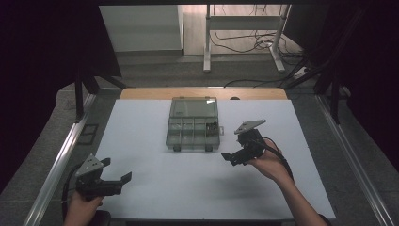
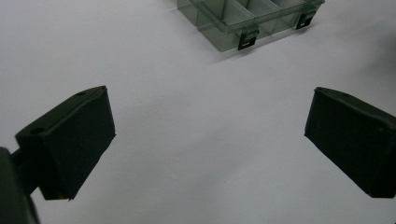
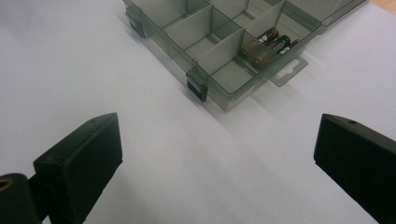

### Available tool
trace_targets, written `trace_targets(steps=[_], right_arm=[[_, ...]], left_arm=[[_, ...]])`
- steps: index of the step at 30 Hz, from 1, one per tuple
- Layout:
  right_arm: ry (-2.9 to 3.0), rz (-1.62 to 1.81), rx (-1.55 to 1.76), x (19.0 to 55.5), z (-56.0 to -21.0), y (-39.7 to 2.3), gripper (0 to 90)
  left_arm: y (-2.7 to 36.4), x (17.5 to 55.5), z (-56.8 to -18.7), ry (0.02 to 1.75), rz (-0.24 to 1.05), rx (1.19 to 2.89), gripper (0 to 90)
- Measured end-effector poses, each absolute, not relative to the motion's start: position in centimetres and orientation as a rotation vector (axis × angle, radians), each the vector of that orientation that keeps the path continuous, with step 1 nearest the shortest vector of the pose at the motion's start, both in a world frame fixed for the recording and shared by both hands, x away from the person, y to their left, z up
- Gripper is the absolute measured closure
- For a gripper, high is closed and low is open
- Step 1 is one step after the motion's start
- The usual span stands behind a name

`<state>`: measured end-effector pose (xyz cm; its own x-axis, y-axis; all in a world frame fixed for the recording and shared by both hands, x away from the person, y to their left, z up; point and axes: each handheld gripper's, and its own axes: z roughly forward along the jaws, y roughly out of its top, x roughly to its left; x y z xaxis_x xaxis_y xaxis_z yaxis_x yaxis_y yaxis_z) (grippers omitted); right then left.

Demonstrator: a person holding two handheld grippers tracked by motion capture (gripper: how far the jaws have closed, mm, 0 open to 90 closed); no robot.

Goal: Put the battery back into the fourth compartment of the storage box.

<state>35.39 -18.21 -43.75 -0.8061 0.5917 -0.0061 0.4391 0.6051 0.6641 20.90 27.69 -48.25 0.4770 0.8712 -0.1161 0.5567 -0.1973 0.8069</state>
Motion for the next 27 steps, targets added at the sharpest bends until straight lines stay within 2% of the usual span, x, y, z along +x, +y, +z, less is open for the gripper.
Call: trace_targets(steps=[27], right_arm=[[2.48,1.015,0.907,29.7,-43.8,-24.0,0.4]], left_arm=[[27.6,20.9,-48.2,1.188,0.478,1.89,2.2]])
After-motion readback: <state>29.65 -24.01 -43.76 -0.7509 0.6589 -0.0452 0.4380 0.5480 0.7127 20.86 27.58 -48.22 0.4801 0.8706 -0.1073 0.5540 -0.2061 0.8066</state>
